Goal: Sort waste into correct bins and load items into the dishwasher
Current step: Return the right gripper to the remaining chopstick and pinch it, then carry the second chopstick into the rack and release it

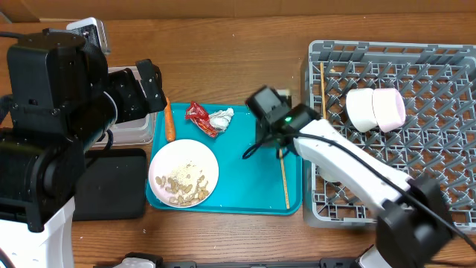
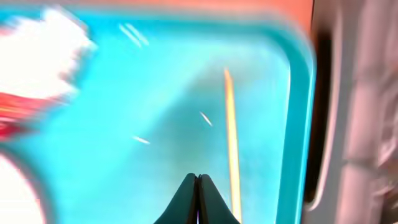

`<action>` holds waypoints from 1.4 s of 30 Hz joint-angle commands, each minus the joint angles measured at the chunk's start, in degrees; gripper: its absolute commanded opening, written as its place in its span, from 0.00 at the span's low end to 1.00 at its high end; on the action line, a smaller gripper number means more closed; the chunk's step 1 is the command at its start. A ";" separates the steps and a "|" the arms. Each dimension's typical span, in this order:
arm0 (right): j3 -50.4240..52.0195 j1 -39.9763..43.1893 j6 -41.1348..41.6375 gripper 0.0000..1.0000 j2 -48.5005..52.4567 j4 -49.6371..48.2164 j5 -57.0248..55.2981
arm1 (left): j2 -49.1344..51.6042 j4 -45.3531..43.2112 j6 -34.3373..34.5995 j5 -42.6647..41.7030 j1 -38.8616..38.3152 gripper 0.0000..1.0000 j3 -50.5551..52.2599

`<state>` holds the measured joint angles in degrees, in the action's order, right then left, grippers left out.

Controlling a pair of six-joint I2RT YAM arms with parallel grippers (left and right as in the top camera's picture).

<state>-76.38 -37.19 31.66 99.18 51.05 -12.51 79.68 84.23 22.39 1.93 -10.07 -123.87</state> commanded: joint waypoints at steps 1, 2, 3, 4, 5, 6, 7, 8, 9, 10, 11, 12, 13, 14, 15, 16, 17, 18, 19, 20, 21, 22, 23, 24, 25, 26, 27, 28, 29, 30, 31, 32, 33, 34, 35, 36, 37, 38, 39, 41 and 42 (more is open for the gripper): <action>-6.78 2.10 -5.14 0.04 -6.69 0.83 -9.29 | 0.20 -0.20 0.79 0.00 0.31 1.00 -0.31; -7.89 4.04 -5.20 0.04 -7.30 0.70 -12.41 | 0.20 -0.20 0.76 0.00 0.31 1.00 -0.31; -8.39 5.42 -6.36 0.04 -7.48 0.59 -12.96 | 0.20 -0.20 0.79 0.00 0.31 1.00 -0.31; -8.57 7.06 -7.48 0.04 -7.52 0.50 -12.92 | 0.20 -0.20 0.79 -0.02 0.31 1.00 -0.28; -8.59 10.03 -9.92 0.04 -7.50 0.72 -10.10 | 0.20 -0.20 0.79 0.00 0.31 1.00 -0.31; -8.59 11.08 -12.17 0.04 -7.50 0.76 -6.36 | 0.20 -0.20 0.79 0.00 0.31 1.00 -0.31; -8.57 11.93 -14.51 0.04 -7.50 0.94 -0.98 | 0.20 -0.20 0.79 0.00 0.31 1.00 -0.31; -8.55 12.20 -15.69 0.04 -7.50 1.36 3.69 | 0.20 -0.20 0.76 0.00 0.31 1.00 -0.31; -8.48 12.20 -15.63 0.09 -7.50 1.99 6.73 | 0.20 -0.20 0.76 0.00 0.31 1.00 -0.31; -8.15 11.69 -15.61 0.17 -7.45 2.95 10.12 | 0.20 -0.20 0.79 -0.02 0.31 1.00 -0.28; -7.69 11.08 -15.19 0.23 -7.34 3.82 11.74 | 0.20 -0.20 0.76 -0.02 0.31 1.00 -0.31; -6.88 10.12 -13.75 0.29 -7.04 4.96 11.98 | 0.20 -0.20 0.76 0.00 0.31 1.00 -0.31; -6.10 9.44 -12.70 0.31 -6.71 5.64 11.72 | 0.20 -0.20 0.76 0.00 0.31 1.00 -0.31; -4.85 8.55 -11.58 0.33 -6.25 6.12 11.13 | 0.20 -0.20 0.79 -0.02 0.31 1.00 -0.31; -3.43 7.82 -10.60 0.34 -5.64 6.14 10.84 | 0.20 -0.20 0.79 -0.02 0.31 1.00 -0.31; -1.68 7.02 -9.55 0.34 -4.94 5.68 10.73 | 0.20 -0.20 0.79 0.00 0.31 1.00 -0.31; 0.07 6.27 -8.85 0.34 -4.28 4.87 10.73 | 0.20 -0.20 0.79 0.00 0.31 1.00 -0.31; 1.75 5.49 -8.83 0.36 -3.50 3.78 10.78 | 0.20 -0.20 0.79 0.00 0.31 1.00 -0.31; 3.39 4.68 -8.85 0.39 -2.67 2.67 10.67 | 0.20 -0.20 0.76 -0.02 0.31 1.00 -0.31; 5.38 3.74 -8.85 0.41 -1.33 1.05 10.64 | 0.20 -0.20 0.79 0.00 0.31 1.00 -0.31; 6.43 3.34 -8.85 0.44 -0.52 0.11 10.47 | 0.20 -0.20 0.79 0.00 0.31 1.00 -0.31; 7.85 2.91 -8.87 0.48 0.85 -1.27 9.42 | 0.20 -0.20 0.79 0.00 0.31 1.00 -0.31; 8.66 2.69 -8.87 0.50 2.12 -1.90 7.74 | 0.20 -0.20 0.76 0.00 0.31 1.00 -0.31; 8.94 2.69 -8.87 0.51 3.32 -1.99 6.23 | 0.20 -0.20 0.79 0.00 0.31 1.00 -0.31; 8.96 2.69 -8.90 0.51 4.96 -1.90 4.72 | 0.20 -0.20 0.79 0.00 0.31 1.00 -0.31; 8.96 2.78 -8.92 0.51 5.97 -1.95 4.20 | 0.20 -0.20 0.76 -0.02 0.31 1.00 -0.31; 8.96 2.91 -8.92 0.50 6.86 -2.14 3.96 | 0.20 -0.20 0.79 0.00 0.31 1.00 -0.31; 8.96 3.19 -8.92 0.51 7.80 -2.43 3.93 | 0.20 -0.20 0.79 0.00 0.31 1.00 -0.28; 8.96 3.37 -8.92 0.51 8.59 -2.82 3.96 | 0.20 -0.20 0.79 -0.02 0.31 1.00 -0.31; 8.96 3.50 -8.92 0.49 9.05 -3.10 3.98 | 0.20 -0.20 0.76 0.00 0.31 1.00 -0.31; 8.96 3.58 -8.92 0.45 9.64 -3.50 4.04 | 0.20 -0.20 0.76 0.00 0.31 1.00 -0.31; 8.96 3.56 -9.01 0.33 10.27 -3.89 4.24 | 0.20 -0.20 0.76 0.00 0.31 1.00 -0.31; 8.96 3.56 -9.40 0.27 10.64 -4.15 4.87 | 0.20 -0.20 0.76 0.00 0.31 1.00 -0.31; 8.96 3.56 -9.92 0.21 11.15 -4.33 5.55 | 0.20 -0.20 0.76 0.00 0.31 1.00 -0.31; 8.96 3.39 -11.19 0.16 11.37 -4.44 6.43 | 0.20 -0.20 0.76 0.00 0.31 1.00 -0.31; 8.96 3.21 -12.24 0.10 11.47 -4.42 7.15 | 0.20 -0.20 0.79 0.00 0.31 1.00 -0.31; 8.92 3.10 -12.37 0.06 11.47 -4.22 7.26 | 0.20 -0.20 0.76 0.00 0.31 1.00 -0.31; 8.79 2.97 -12.35 0.04 11.34 -3.78 7.23 | 0.20 -0.20 0.79 0.00 0.31 1.00 -0.31; 8.52 2.95 -12.33 0.04 11.06 -3.28 7.10 | 0.20 -0.20 0.76 0.00 0.31 1.00 -0.31; 6.73 2.95 -11.89 0.04 9.86 -0.94 6.10 | 0.20 -0.20 0.79 0.00 0.31 1.00 -0.31; 5.57 2.95 -11.91 0.04 9.03 0.22 6.01 | 0.20 -0.20 0.76 -0.02 0.31 1.00 -0.31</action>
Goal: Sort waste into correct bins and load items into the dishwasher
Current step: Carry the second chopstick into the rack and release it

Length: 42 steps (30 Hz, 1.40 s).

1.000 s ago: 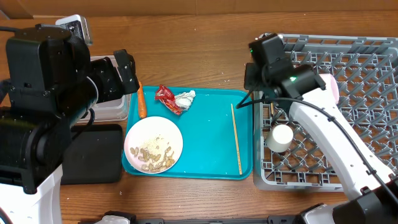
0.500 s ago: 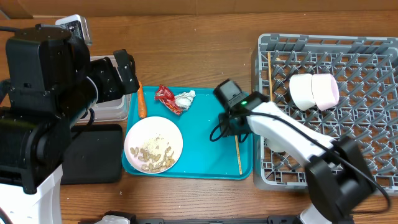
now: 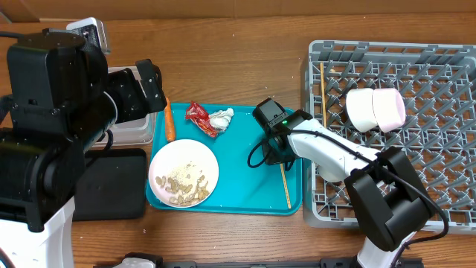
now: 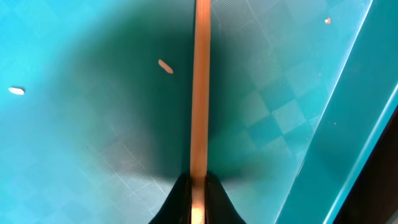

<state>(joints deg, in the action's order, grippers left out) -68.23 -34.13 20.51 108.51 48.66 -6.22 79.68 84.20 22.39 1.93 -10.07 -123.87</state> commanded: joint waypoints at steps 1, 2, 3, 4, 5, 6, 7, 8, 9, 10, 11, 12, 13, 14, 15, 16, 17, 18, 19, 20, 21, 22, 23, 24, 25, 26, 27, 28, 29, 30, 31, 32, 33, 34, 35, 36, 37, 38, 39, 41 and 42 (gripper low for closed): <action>-3.76 -0.11 -0.76 0.04 -1.20 3.65 -0.39 | 0.20 -0.17 0.76 0.00 0.31 1.00 -0.31; -5.33 -0.11 -0.79 0.04 -2.36 4.96 -0.42 | 0.20 -0.17 0.79 -0.02 0.31 1.00 -0.31; -6.88 -0.11 -0.79 0.04 -3.50 6.19 -0.46 | 0.20 -0.17 0.76 0.00 0.31 1.00 -0.31; -8.46 -0.11 -0.79 0.04 -4.66 7.39 -0.68 | 0.20 -0.17 0.76 0.00 0.31 1.00 -0.31; -10.12 -0.11 -0.79 0.04 -6.03 8.46 -1.05 | 0.20 -0.17 0.79 0.00 0.31 1.00 -0.31; -11.43 -0.11 -0.79 0.04 -7.28 9.07 -1.25 | 0.20 -0.17 0.76 0.00 0.31 1.00 -0.31; -12.57 -0.11 -0.81 0.04 -8.48 9.46 -1.36 | 0.20 -0.17 0.79 0.00 0.31 1.00 -0.28; -13.79 -0.09 -0.83 0.04 -10.19 9.70 -1.81 | 0.20 -0.17 0.76 0.00 0.31 1.00 -0.31; -14.62 0.15 -0.85 0.04 -11.61 9.75 -2.75 | 0.20 -0.17 0.76 0.00 0.31 1.00 -0.31; -15.37 0.50 -0.85 0.04 -13.05 9.73 -4.48 | 0.20 -0.17 0.76 0.00 0.31 1.00 -0.31; -15.85 0.96 -1.07 0.04 -14.29 9.66 -6.51 | 0.20 -0.17 0.76 -0.02 0.31 1.00 -0.31; -16.13 1.53 -1.11 0.04 -15.32 9.57 -9.27 | 0.20 -0.17 0.76 0.00 0.31 1.00 -0.31; -16.20 2.40 -1.11 0.04 -16.37 9.33 -13.11 | 0.20 -0.17 0.79 0.00 0.31 1.00 -0.31; -16.20 3.32 -1.38 0.04 -16.98 9.18 -16.20 | 0.20 -0.17 0.79 0.00 0.31 1.00 -0.28; -16.20 4.44 -2.27 0.04 -17.25 8.83 -18.84 | 0.20 -0.17 0.76 0.00 0.31 1.00 -0.31; -16.17 6.88 -6.21 0.04 -17.20 7.48 -21.14 | 0.20 -0.17 0.76 0.00 0.31 1.00 -0.31; -16.15 8.50 -8.72 0.04 -16.85 6.38 -21.20 | 0.20 -0.17 0.76 0.00 0.31 1.00 -0.31; -16.15 9.88 -10.01 0.04 -16.50 5.42 -21.20 | 0.20 -0.17 0.79 0.00 0.31 1.00 -0.31; -16.15 11.72 -10.47 0.04 -16.02 4.07 -21.20 | 0.20 -0.17 0.76 0.00 0.31 1.00 -0.31; -16.15 12.72 -10.45 0.04 -15.76 3.37 -20.98 | 0.20 -0.17 0.76 0.00 0.31 1.00 -0.31; -16.15 14.05 -10.47 0.04 -15.19 2.45 -20.17 | 0.20 -0.17 0.79 0.00 0.31 1.00 -0.31; -16.15 15.32 -10.49 0.04 -14.78 1.46 -18.71 | 0.20 -0.17 0.79 0.00 0.31 1.00 -0.31; -16.15 16.31 -10.51 0.04 -14.21 0.72 -17.46 | 0.20 -0.17 0.76 0.00 0.31 1.00 -0.31; -16.15 17.29 -10.49 0.04 -13.81 0.07 -16.57 | 0.20 -0.17 0.79 0.00 0.31 1.00 -0.31; -16.13 17.97 -10.49 0.04 -13.31 -0.37 -16.28 | 0.20 -0.17 0.79 -0.02 0.31 1.00 -0.31; -16.13 18.58 -10.51 0.04 -13.11 -0.61 -15.91 | 0.20 -0.17 0.76 0.00 0.31 1.00 -0.31; -16.13 19.02 -10.51 0.04 -12.83 -0.61 -15.37 | 0.20 -0.20 0.76 0.00 0.31 1.00 -0.31; -16.13 19.21 -10.58 0.05 -12.81 -0.44 -14.21 | 0.20 -0.17 0.79 -0.02 0.31 1.00 -0.31; -16.13 19.21 -11.04 0.05 -12.81 -0.26 -13.09 | 0.20 -0.17 0.79 0.00 0.31 1.00 -0.31; -16.13 19.15 -12.28 0.07 -12.81 -0.07 -11.87 | 0.20 -0.17 0.76 -0.02 0.31 1.00 -0.31; -16.15 18.71 -12.92 0.09 -12.83 0.26 -11.52 | 0.20 -0.17 0.76 0.00 0.31 1.00 -0.28; -16.17 18.21 -12.94 0.10 -12.87 0.76 -11.72 | 0.20 -0.17 0.79 0.00 0.31 1.00 -0.31; -16.17 17.66 -13.09 0.11 -12.96 1.31 -11.72 | 0.20 -0.17 0.76 0.00 0.31 1.00 -0.31; -16.17 17.27 -13.05 0.13 -13.14 1.75 -11.69 | 0.20 -0.17 0.79 0.00 0.31 1.00 -0.31; -16.20 16.87 -12.98 0.16 -13.42 2.25 -11.67 | 0.20 -0.17 0.79 0.00 0.31 1.00 -0.28; -16.20 16.46 -12.81 0.19 -13.79 2.69 -11.69 | 0.20 -0.17 0.76 0.00 0.31 1.00 -0.31; -16.20 16.04 -12.31 0.26 -14.58 3.13 -11.74 | 0.20 -0.17 0.76 0.00 0.31 1.00 -0.31; -16.22 15.80 -11.43 0.33 -15.34 3.34 -11.74 | 0.20 -0.17 0.79 0.00 0.31 1.00 -0.31; -16.26 15.80 -10.69 0.37 -16.02 3.58 -11.72 | 0.20 -0.17 0.79 0.00 0.31 1.00 -0.31; -16.72 15.80 -8.22 0.41 -18.40 4.74 -11.69 | 0.20 -0.17 0.76 0.00 0.31 1.00 -0.31; -17.38 15.80 -7.34 0.42 -20.11 5.99 -11.65 | 0.20 -0.17 0.79 0.00 0.31 1.00 -0.31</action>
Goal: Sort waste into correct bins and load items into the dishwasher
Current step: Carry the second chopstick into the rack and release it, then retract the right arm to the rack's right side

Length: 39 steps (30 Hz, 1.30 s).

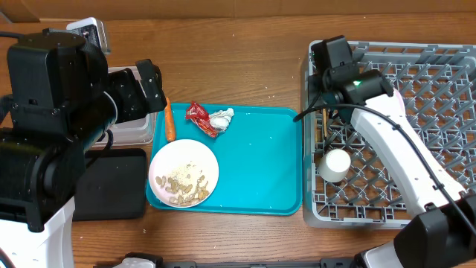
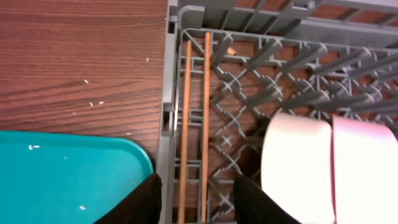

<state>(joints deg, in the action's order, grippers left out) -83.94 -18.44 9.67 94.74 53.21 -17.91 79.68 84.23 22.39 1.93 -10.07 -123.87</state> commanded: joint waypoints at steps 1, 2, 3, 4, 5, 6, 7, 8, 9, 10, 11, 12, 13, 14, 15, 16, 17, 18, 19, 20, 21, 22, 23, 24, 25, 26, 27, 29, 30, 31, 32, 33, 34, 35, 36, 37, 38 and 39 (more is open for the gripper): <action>-2.10 0.04 3.93 0.42 -7.61 2.43 0.07 | 0.20 -0.20 0.79 0.00 0.31 1.00 -0.31; -2.71 0.00 3.89 0.42 -9.20 3.72 0.50 | 0.20 -0.20 0.76 0.00 0.31 1.00 -0.31; -3.19 -0.02 3.91 0.42 -10.62 4.94 0.98 | 0.20 -0.20 0.79 0.00 0.31 1.00 -0.31; -3.74 -0.07 4.20 0.43 -12.22 6.36 1.57 | 0.20 -0.20 0.79 0.00 0.31 1.00 -0.31; -4.20 -0.04 5.40 0.46 -13.84 7.76 1.75 | 0.20 -0.20 0.76 0.00 0.31 1.00 -0.31; -4.59 -0.04 7.43 0.49 -16.15 9.62 1.75 | 0.20 -0.20 0.79 0.00 0.31 1.00 -0.31; -4.66 -0.04 9.07 0.53 -18.05 10.75 1.77 | 0.20 -0.20 0.79 -0.02 0.31 1.00 -0.31; -4.66 -0.04 11.17 0.58 -20.33 12.07 1.77 | 0.20 -0.20 0.76 0.00 0.31 1.00 -0.31; -4.66 0.13 13.73 0.60 -23.15 13.73 1.77 | 0.20 -0.20 0.79 0.00 0.31 1.00 -0.28; -4.66 0.26 15.06 0.64 -24.76 14.60 1.75 | 0.20 -0.20 0.79 0.00 0.31 1.00 -0.31; -4.66 0.52 16.35 0.66 -26.91 15.65 1.73 | 0.20 -0.20 0.79 0.00 0.31 1.00 -0.31; -4.63 0.79 17.27 0.73 -29.24 16.72 1.66 | 0.20 -0.20 0.79 0.00 0.31 1.00 -0.31; -4.63 1.05 17.49 0.82 -31.34 17.57 1.70 | 0.20 -0.20 0.79 -0.02 0.31 1.00 -0.31; -4.63 1.20 17.49 0.95 -33.09 18.14 1.70 | 0.20 -0.20 0.79 0.00 0.31 1.00 -0.31; -4.63 1.20 17.44 1.00 -34.77 18.58 1.70 | 0.20 -0.20 0.76 0.00 0.31 1.00 -0.31; -4.63 1.20 17.44 1.00 -36.28 18.93 1.73 | 0.20 -0.20 0.79 0.00 0.31 1.00 -0.28; -4.63 1.20 17.44 1.00 -37.51 19.06 1.73 | 0.20 -0.20 0.79 0.00 0.31 1.00 -0.31; -4.63 1.20 17.44 1.00 -38.62 19.12 1.73 | 0.20 -0.22 0.76 0.00 0.31 1.00 -0.31; -4.63 1.20 17.44 1.00 -39.56 19.12 1.75 | 0.20 -0.20 0.79 0.00 0.31 1.00 -0.31; -4.63 1.20 17.44 1.00 -40.26 19.15 1.73 | 0.20 -0.26 0.79 -0.02 0.31 1.00 -0.31; -4.63 1.20 17.40 1.00 -40.92 19.17 1.73 | 0.20 -0.22 0.79 -0.02 0.31 1.00 -0.31; -4.63 1.20 17.40 1.00 -41.29 19.15 1.73 | 0.20 -0.39 1.14 -0.37 0.31 1.00 -0.31; -4.63 1.20 17.40 1.00 -41.64 19.17 1.73 | 0.20 -1.14 4.39 -2.49 0.31 1.00 -0.31; -4.63 1.20 17.40 1.00 -41.64 19.19 1.73 | 0.20 -1.62 6.45 -3.76 0.31 1.00 -0.31; -4.61 1.20 17.40 1.00 -41.57 19.21 1.73 | 0.20 -2.01 8.59 -4.96 0.31 1.00 -0.31; -4.57 1.20 17.40 1.00 -41.40 19.63 1.73 | 0.20 -1.70 9.79 -5.14 0.31 1.00 -0.31; -4.57 1.20 17.40 1.00 -41.27 20.02 1.73 | 0.20 -1.60 9.86 -5.35 0.31 1.00 -0.31; -4.57 1.20 17.40 1.00 -41.20 20.52 1.73 | 0.20 -1.57 9.99 -7.43 0.31 1.00 -0.31; -4.57 1.20 17.40 1.00 -41.20 20.68 1.73 | 0.20 -1.53 9.97 -8.15 0.31 1.00 -0.31; -4.57 1.20 17.40 1.00 -41.20 20.68 1.73 | 0.20 -1.53 9.97 -8.17 0.31 1.00 -0.31; -4.57 1.20 17.40 1.00 -41.20 20.68 1.73 | 0.20 -1.25 9.73 -8.15 0.31 1.00 -0.31; -4.57 1.20 17.40 1.00 -41.20 20.68 1.73 | 0.20 -1.03 9.77 -8.22 0.31 1.00 -0.31; -4.57 1.20 17.40 1.00 -41.20 20.68 1.73 | 0.22 -1.62 9.64 -8.04 0.31 1.00 -0.28; -4.57 1.20 17.40 1.00 -41.20 20.68 1.73 | 0.81 -1.90 8.39 -7.74 0.28 0.95 -0.24; -4.57 1.20 17.40 1.00 -41.20 20.68 1.73 | 1.42 -1.55 7.26 -7.74 0.28 0.91 -0.20; -4.57 1.20 17.40 1.00 -41.20 20.68 1.73 | 2.12 -0.92 6.36 -7.72 0.17 0.90 -0.02; -4.57 1.20 17.40 1.00 -41.20 20.68 1.73 | 3.15 0.07 5.64 -7.21 -0.17 0.89 0.22; -4.57 1.20 17.40 1.00 -41.20 20.68 1.73 | 4.31 1.18 5.18 -6.19 -0.63 0.89 0.50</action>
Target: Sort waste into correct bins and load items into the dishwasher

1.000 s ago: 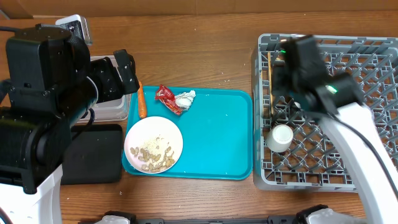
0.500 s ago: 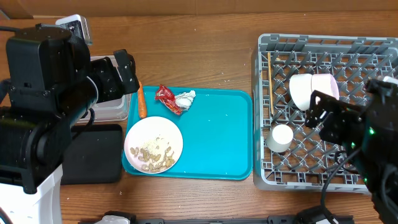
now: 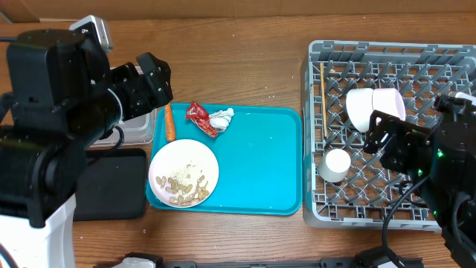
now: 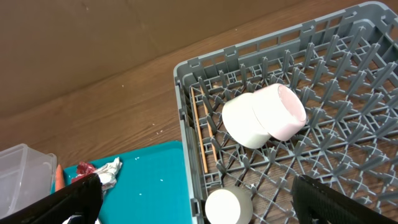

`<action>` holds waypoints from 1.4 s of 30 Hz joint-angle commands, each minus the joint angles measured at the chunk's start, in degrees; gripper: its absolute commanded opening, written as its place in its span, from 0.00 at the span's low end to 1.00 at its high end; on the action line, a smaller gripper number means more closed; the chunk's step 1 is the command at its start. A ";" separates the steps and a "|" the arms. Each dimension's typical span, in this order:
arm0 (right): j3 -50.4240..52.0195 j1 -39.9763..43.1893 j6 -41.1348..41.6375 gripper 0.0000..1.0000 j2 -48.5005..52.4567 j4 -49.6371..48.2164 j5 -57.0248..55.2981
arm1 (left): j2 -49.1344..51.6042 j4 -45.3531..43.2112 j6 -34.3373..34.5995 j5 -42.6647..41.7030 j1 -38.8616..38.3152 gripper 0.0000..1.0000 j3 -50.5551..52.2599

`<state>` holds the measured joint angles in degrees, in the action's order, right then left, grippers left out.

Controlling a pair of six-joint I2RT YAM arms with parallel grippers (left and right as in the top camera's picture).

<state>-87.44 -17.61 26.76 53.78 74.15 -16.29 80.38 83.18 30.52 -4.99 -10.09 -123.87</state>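
Note:
In the grey dishwasher rack (image 3: 312,186) two wooden chopsticks (image 3: 323,100) (image 4: 198,134) lie along the left edge. A white cup (image 4: 245,121) nested in a pink cup (image 4: 285,111) lies on its side, and a small white cup (image 3: 335,164) stands nearer the front. The teal tray (image 3: 260,164) holds a plate of food scraps (image 3: 184,173), a carrot (image 3: 169,121), a red wrapper (image 3: 198,117) and a crumpled tissue (image 3: 222,117). My right gripper (image 3: 383,138) (image 4: 196,186) hangs open and empty high over the rack. My left gripper (image 3: 149,82) sits beyond the tray's left end, its jaws not visible.
A clear plastic container (image 3: 134,130) and a black bin (image 3: 111,182) stand left of the tray, partly under my left arm. Bare wooden table (image 3: 238,67) lies beyond the tray. The rack's prongs fill the right side.
My right gripper has gone from low over the rack's left edge, above the chopsticks, to high over the rack's middle right. It stays open. My left arm has shifted slightly.
First my right gripper was shut over the tray beside a chopstick lying there. Then it was shut on that chopstick on the tray. Later the chopstick lay in the rack beside another and the gripper was open. Now the arm is drawn back, empty.

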 commanded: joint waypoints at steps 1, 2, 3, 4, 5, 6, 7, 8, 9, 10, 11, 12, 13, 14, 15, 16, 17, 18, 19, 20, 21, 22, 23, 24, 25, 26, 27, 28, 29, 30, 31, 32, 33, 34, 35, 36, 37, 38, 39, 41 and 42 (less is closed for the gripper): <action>-1.07 0.37 0.31 1.00 -0.24 -0.26 0.11 | 4.85 3.19 -3.34 2.05 -1.22 0.89 0.87; -1.07 0.37 0.31 1.00 -0.24 -0.26 0.11 | 6.71 4.22 -3.56 4.11 -2.23 0.89 1.44; -1.07 0.37 0.31 1.00 -0.24 -0.26 0.11 | 8.28 4.81 -3.56 5.66 -3.02 0.89 2.03; -1.07 0.37 0.31 1.00 -0.24 -0.26 0.11 | 10.05 4.87 -3.56 6.78 -3.93 0.85 2.78; -1.07 0.37 0.31 1.00 -0.24 -0.26 0.11 | 11.96 4.48 -3.65 7.37 -4.76 0.82 3.45; -1.07 0.37 0.31 1.00 -0.24 -0.26 0.11 | 14.38 3.63 -4.42 7.52 -5.68 0.79 4.02; -1.07 0.37 0.31 1.00 -0.24 -0.26 0.11 | 16.55 2.86 -5.27 7.52 -6.47 0.79 4.31; -1.07 0.37 0.31 1.00 -0.24 -0.26 0.11 | 18.95 2.03 -6.21 7.67 -7.37 0.79 4.48; -1.07 0.37 0.31 1.00 -0.24 -0.26 0.11 | 22.18 1.22 -6.80 8.28 -8.57 0.77 4.52; -1.07 0.37 0.31 1.00 -0.24 -0.26 0.11 | 24.26 0.79 -6.80 8.83 -9.33 0.75 4.52; -1.07 0.37 0.31 1.00 -0.24 -0.26 0.11 | 29.38 -0.26 -6.69 9.57 -10.84 0.72 4.52; -1.07 0.37 0.31 1.00 -0.24 -0.26 0.11 | 31.89 -0.66 -6.16 9.49 -11.39 0.74 4.52; -1.07 0.37 0.31 1.00 -0.24 -0.26 0.11 | 34.49 -1.01 -5.33 9.46 -11.93 0.78 4.52; -1.07 0.37 0.31 1.00 -0.24 -0.26 0.11 | 37.11 -1.44 -4.79 9.51 -12.41 0.79 4.52; -1.07 0.37 0.31 1.00 -0.24 -0.26 0.11 | 39.32 -1.86 -4.79 9.49 -12.61 0.80 4.52; -1.07 0.37 0.31 1.00 -0.24 -0.26 0.11 | 43.58 -2.27 -4.79 9.09 -12.87 0.76 4.52; -1.07 0.37 0.31 1.00 -0.24 -0.26 0.11 | 45.27 -2.43 -4.79 9.01 -12.96 0.74 4.52; -1.07 0.37 0.31 1.00 -0.24 -0.26 0.11 | 47.41 -2.73 -4.79 8.98 -13.03 0.73 4.52; -1.07 0.37 0.31 1.00 -0.24 -0.26 0.11 | 48.98 -3.26 -4.79 9.01 -13.07 0.70 4.52; -1.07 0.37 0.31 1.00 -0.24 -0.26 0.11 | 50.73 -4.11 -4.87 9.05 -13.09 0.69 4.52; -1.07 0.37 0.31 1.00 -0.24 -0.26 0.11 | 51.89 -4.72 -5.18 9.07 -13.09 0.68 4.52; -1.07 0.37 0.31 1.00 -0.24 -0.26 0.11 | 53.02 -5.31 -5.25 9.07 -13.09 0.65 4.52; -1.07 0.37 0.31 1.00 -0.24 -0.26 0.11 | 53.96 -5.77 -5.22 9.05 -13.09 0.64 4.52; -1.07 0.37 0.31 1.00 -0.24 -0.26 0.11 | 54.88 -6.47 -5.22 9.03 -13.09 0.63 4.52; -1.07 0.37 0.31 1.00 -0.24 -0.26 0.11 | 55.43 -7.15 -5.22 9.01 -13.09 0.62 4.52; -1.07 0.37 0.31 1.00 -0.24 -0.26 0.11 | 55.98 -8.02 -5.27 9.07 -13.09 0.61 4.52; -1.07 0.37 0.31 1.00 -0.24 -0.26 0.11 | 56.22 -8.72 -5.27 9.46 -13.09 0.55 4.52; -1.07 0.37 0.31 1.00 -0.24 -0.26 0.11 | 56.54 -9.35 -5.27 9.49 -13.09 0.48 4.52; -1.07 0.37 0.31 1.00 -0.24 -0.26 0.11 | 56.59 -9.64 -5.25 9.42 -13.09 0.38 4.52; -1.07 0.37 0.31 1.00 -0.24 -0.26 0.11 | 56.61 -9.64 -5.22 9.40 -13.09 0.26 4.52; -1.07 0.37 0.31 1.00 -0.24 -0.26 0.11 | 56.61 -9.44 -5.22 9.42 -13.16 0.18 4.50; -1.07 0.37 0.31 1.00 -0.24 -0.26 0.11 | 56.57 -9.14 -5.22 9.44 -13.20 0.09 4.48; -1.07 0.37 0.31 1.00 -0.24 -0.26 0.11 | 56.54 -8.85 -5.22 9.44 -13.20 0.04 4.46; -1.07 0.37 0.31 1.00 -0.24 -0.26 0.11 | 56.41 -8.28 -5.22 9.46 -13.18 0.04 4.22; -1.07 0.37 0.31 1.00 -0.24 -0.26 0.11 | 56.37 -7.50 -5.22 9.44 -13.18 0.04 3.78; -1.07 0.37 0.31 1.00 -0.24 -0.26 0.11 | 56.06 -6.29 -5.18 9.46 -13.14 0.04 2.93; -1.07 0.37 0.31 1.00 -0.24 -0.26 0.11 | 55.80 -5.42 -5.16 9.49 -13.09 0.04 2.21; -1.07 0.37 0.31 1.00 -0.24 -0.26 0.11 | 55.32 -4.46 -5.14 9.49 -13.07 0.04 1.27; -1.07 0.37 0.31 1.00 -0.24 -0.26 0.11 | 54.80 -3.50 -4.96 9.57 -13.07 0.04 0.17; -1.07 0.37 0.31 1.00 -0.24 -0.26 0.11 | 53.29 -1.55 -4.79 9.94 -13.09 0.04 -2.64; -1.07 0.37 0.31 1.00 -0.24 -0.26 0.11 | 52.50 -0.70 -4.76 10.34 -13.09 0.04 -4.00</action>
<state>-87.44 -17.61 26.81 53.78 74.19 -16.29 136.73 81.19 25.32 3.75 -23.18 -123.07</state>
